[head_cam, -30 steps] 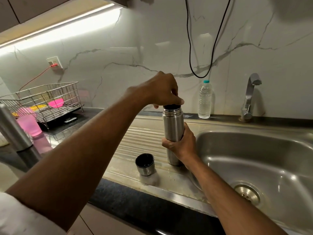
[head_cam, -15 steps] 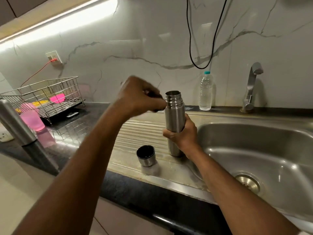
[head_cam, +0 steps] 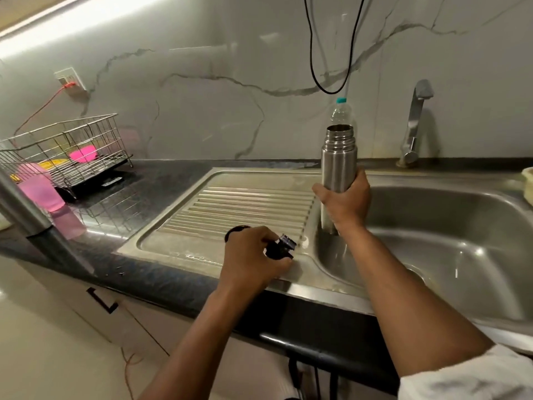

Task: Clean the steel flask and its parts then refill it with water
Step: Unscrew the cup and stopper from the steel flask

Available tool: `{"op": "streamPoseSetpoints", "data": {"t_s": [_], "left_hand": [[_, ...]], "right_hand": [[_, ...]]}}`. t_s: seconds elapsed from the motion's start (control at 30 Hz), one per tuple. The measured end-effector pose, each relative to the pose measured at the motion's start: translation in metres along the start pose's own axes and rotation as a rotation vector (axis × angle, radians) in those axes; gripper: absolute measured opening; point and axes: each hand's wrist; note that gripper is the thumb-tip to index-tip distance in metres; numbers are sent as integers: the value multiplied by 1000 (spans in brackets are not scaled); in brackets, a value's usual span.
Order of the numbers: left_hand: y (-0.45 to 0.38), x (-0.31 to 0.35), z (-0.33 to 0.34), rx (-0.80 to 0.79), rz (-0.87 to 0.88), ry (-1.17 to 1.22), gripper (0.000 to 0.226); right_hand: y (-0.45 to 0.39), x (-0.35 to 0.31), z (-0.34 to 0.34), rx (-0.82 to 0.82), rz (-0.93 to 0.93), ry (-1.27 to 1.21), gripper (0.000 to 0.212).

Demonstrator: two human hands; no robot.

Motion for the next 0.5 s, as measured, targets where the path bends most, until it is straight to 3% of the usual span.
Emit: {"op": "streamPoseSetpoints", "data": {"t_s": [0.23,0.4,0.5], "left_hand": [[10,-12,-6,20,-43,-135,49],[11,-4,-5,41,-59,-262,74],[10,5,-6,5,-35,-328,68]], "right_hand": [[-3,11,1,-39,34,50,75],[-7,13,-4,-30,51,38,75],[-8,11,-8,-7,78,19,74]]}}
Point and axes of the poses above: each hand's wrist, its own y-axis away from the middle knuckle, its own z-axis out of the palm, x = y × z, and after that the axes turned 10 degrees about z, right-handed
